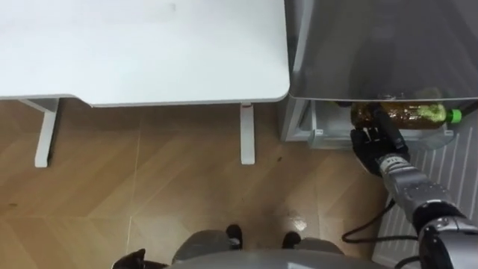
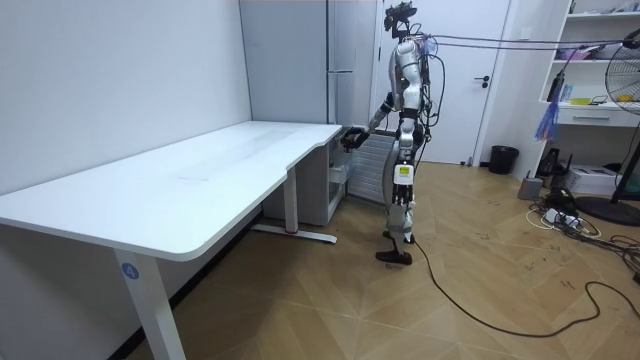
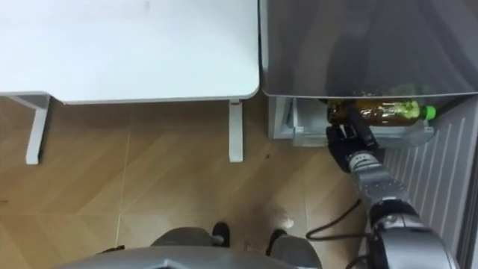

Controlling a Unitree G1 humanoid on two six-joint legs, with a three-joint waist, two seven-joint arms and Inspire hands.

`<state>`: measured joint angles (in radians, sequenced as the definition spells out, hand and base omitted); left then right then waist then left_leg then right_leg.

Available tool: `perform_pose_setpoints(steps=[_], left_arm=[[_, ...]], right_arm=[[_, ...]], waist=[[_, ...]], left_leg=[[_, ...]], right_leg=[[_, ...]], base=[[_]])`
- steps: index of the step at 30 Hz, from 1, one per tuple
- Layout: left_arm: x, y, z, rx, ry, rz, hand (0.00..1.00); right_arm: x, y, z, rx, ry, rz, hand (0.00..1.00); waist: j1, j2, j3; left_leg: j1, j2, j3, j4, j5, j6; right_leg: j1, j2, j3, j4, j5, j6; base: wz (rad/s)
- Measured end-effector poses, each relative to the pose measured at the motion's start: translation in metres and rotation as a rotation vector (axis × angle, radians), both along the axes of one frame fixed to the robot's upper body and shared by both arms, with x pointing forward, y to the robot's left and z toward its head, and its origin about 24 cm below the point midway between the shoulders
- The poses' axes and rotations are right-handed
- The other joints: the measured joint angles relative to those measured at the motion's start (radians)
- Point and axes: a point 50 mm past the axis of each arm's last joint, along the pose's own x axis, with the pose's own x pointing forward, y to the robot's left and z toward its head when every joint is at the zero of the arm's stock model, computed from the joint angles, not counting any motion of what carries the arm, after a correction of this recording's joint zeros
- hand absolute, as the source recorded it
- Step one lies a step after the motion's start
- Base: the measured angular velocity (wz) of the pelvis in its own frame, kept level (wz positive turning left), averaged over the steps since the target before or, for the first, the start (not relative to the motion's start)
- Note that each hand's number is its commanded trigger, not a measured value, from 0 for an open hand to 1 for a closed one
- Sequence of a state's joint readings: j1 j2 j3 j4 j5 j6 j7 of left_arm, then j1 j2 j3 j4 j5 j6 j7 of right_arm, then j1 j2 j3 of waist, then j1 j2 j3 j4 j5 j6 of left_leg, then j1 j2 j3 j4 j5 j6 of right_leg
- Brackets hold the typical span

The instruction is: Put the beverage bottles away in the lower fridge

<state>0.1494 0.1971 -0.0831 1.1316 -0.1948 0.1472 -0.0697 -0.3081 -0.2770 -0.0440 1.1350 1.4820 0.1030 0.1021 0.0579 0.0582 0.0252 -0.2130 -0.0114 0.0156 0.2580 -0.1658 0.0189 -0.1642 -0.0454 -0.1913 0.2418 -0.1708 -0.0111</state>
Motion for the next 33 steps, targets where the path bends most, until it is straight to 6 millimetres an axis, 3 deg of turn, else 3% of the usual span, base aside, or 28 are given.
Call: perform_pose_setpoints(steps=[7, 14, 17, 18, 19, 20, 33], left_arm=[[0.024, 0.003, 0.002, 0.002, -0.042, -0.007, 0.0], [0.033, 0.001, 0.003, -0.005, -0.056, -0.027, 0.0], [0.035, 0.001, 0.003, -0.001, -0.052, -0.053, 0.0], [0.036, 0.002, 0.003, 0.001, -0.054, -0.053, 0.0], [0.036, 0.003, 0.004, 0.004, -0.054, -0.054, 0.0], [0.036, 0.003, 0.004, 0.005, -0.054, -0.055, 0.0], [0.047, 0.003, 0.006, 0.021, -0.089, -0.078, 0.0]], right_arm=[[0.021, -0.007, 0.014, 0.019, -0.022, -0.035, 1.0], [0.039, -0.011, 0.03, 0.022, -0.06, -0.035, 1.0], [0.046, -0.012, 0.036, 0.019, -0.078, -0.033, 1.0], [0.048, -0.012, 0.038, 0.016, -0.082, -0.033, 0.6], [0.051, -0.012, 0.041, 0.015, -0.09, -0.031, 0.52], [0.052, -0.012, 0.042, 0.013, -0.091, -0.03, 0.0], [0.075, -0.013, 0.066, -0.03, -0.127, -0.003, 0.0]], waist=[[0.031, -0.015, 0.0094], [0.039, -0.019, 0.0124], [0.053, -0.027, 0.0175], [0.055, -0.032, 0.0205], [0.056, -0.035, 0.0227], [0.057, -0.036, 0.0229], [0.076, -0.044, 0.0278]], left_leg=[[-0.102, -0.005, 0.001, 0.002, 0.037, 0.003], [-0.172, -0.017, 0.007, 0.013, 0.06, 0.009], [-0.201, -0.018, 0.012, 0.017, 0.069, 0.012], [-0.212, -0.018, 0.012, 0.017, 0.073, 0.012], [-0.224, -0.018, 0.011, 0.018, 0.076, 0.012], [-0.232, -0.018, 0.009, 0.02, 0.078, 0.012], [-0.303, -0.022, 0.015, 0.049, 0.08, 0.014]], right_leg=[[-0.126, -0.017, -0.007, 0.057, 0.004, -0.005], [-0.214, -0.04, -0.008, 0.106, 0.004, -0.006], [-0.25, -0.043, -0.003, 0.122, 0.004, -0.007], [-0.263, -0.045, -0.003, 0.124, 0.004, -0.007], [-0.276, -0.048, -0.004, 0.126, 0.004, -0.007], [-0.282, -0.051, -0.005, 0.127, 0.004, -0.008], [-0.359, -0.064, -0.005, 0.179, 0.001, -0.01]], base=[[0.03], [0.01], [-0.02], [0.06], [0.07], [0.08], [0.01]])
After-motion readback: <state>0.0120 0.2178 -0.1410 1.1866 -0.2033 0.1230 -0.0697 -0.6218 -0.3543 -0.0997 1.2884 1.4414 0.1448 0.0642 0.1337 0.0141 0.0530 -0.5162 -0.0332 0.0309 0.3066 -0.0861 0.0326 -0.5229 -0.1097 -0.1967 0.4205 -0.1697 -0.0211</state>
